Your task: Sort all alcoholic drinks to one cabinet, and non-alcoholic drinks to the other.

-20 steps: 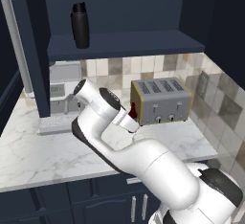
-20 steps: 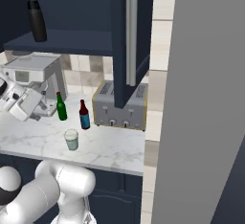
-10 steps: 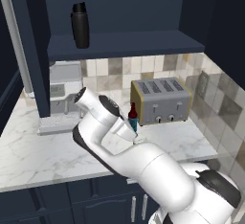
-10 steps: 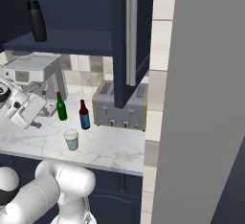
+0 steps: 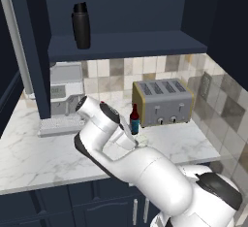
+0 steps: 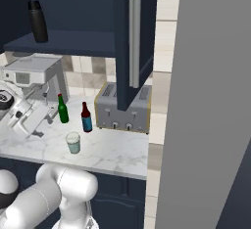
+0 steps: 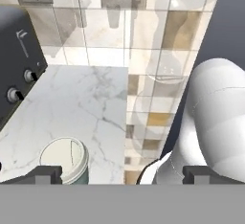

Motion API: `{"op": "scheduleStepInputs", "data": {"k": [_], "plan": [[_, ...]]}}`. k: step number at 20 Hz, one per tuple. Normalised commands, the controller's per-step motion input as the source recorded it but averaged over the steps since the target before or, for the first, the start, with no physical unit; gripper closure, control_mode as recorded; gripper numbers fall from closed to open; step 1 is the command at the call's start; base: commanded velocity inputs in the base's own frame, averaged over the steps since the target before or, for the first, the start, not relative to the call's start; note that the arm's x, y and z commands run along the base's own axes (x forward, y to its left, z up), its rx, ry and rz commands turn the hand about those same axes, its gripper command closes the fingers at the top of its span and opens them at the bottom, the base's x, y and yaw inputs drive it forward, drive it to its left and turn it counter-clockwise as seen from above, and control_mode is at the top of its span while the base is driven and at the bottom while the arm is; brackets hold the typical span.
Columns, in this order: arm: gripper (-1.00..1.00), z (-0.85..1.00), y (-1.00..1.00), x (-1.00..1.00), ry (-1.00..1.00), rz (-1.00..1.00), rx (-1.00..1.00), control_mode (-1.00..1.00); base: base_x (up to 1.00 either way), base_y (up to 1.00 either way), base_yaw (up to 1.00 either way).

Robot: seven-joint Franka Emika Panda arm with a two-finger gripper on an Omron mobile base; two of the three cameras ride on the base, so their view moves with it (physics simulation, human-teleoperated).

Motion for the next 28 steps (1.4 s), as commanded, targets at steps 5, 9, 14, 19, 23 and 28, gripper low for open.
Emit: {"op": "scheduleStepInputs", "data": {"k": [5, 9, 14, 19, 23, 28], "plan": [[-1.0, -0.22, -0.02, 0.0, 0.0, -0.03, -0.04, -1.0, 0.0, 0.0, 0.0], [-1.0, -0.17, -0.01, 0.07, 0.0, -0.01, -0.04, -1.0, 0.0, 0.0, 0.0], [-1.0, -0.13, -0.02, 0.07, 0.0, 0.0, -0.03, -1.0, 0.0, 0.0, 0.0], [-1.0, -0.15, -0.06, 0.05, 0.0, 0.0, -0.03, -1.0, 0.0, 0.0, 0.0], [-1.0, -0.15, -0.09, 0.01, 0.0, 0.0, -0.01, -1.0, 0.0, 0.0, 0.0], [-1.0, -0.14, -0.09, 0.07, 0.0, 0.0, -0.01, -1.0, 0.0, 0.0, 0.0]]}}
